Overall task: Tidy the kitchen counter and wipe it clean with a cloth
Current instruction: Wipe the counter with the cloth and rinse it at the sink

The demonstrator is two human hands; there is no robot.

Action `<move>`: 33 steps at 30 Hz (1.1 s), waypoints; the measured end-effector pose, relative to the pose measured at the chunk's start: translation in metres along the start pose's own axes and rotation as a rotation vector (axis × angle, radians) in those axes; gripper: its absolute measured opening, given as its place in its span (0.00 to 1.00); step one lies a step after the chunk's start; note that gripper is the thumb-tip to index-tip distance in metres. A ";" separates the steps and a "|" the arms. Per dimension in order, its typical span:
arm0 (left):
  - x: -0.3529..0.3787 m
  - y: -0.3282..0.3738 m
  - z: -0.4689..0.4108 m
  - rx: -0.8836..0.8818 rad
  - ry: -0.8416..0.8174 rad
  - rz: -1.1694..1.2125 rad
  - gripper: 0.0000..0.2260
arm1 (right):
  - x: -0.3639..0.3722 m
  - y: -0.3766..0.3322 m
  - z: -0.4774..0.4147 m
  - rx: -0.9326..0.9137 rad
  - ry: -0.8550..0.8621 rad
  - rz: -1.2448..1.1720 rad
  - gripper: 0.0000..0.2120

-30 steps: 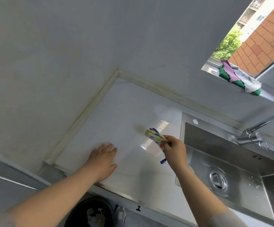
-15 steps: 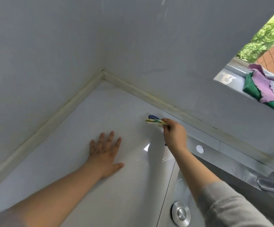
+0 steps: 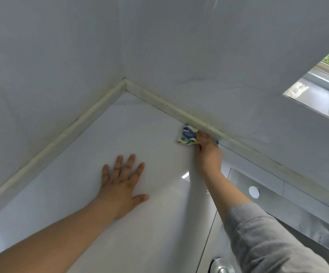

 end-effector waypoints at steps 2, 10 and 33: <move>-0.001 0.001 0.003 -0.004 -0.003 -0.003 0.39 | 0.003 0.001 -0.003 0.029 -0.044 0.027 0.20; -0.017 -0.006 0.031 0.059 0.103 0.044 0.31 | -0.002 -0.032 0.083 0.075 -0.071 -0.011 0.21; 0.100 -0.102 0.264 0.170 -0.054 -0.015 0.29 | 0.025 -0.179 0.447 0.157 -0.316 -0.110 0.16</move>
Point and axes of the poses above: each hand's wrist, its own z-axis away from the middle knuckle, its own x-axis out of the palm, y = z × x, the point moved 9 cm from there along -z, towards the middle knuckle, and after that the axes turned 2 degrees about z, right-handed, at the moved point
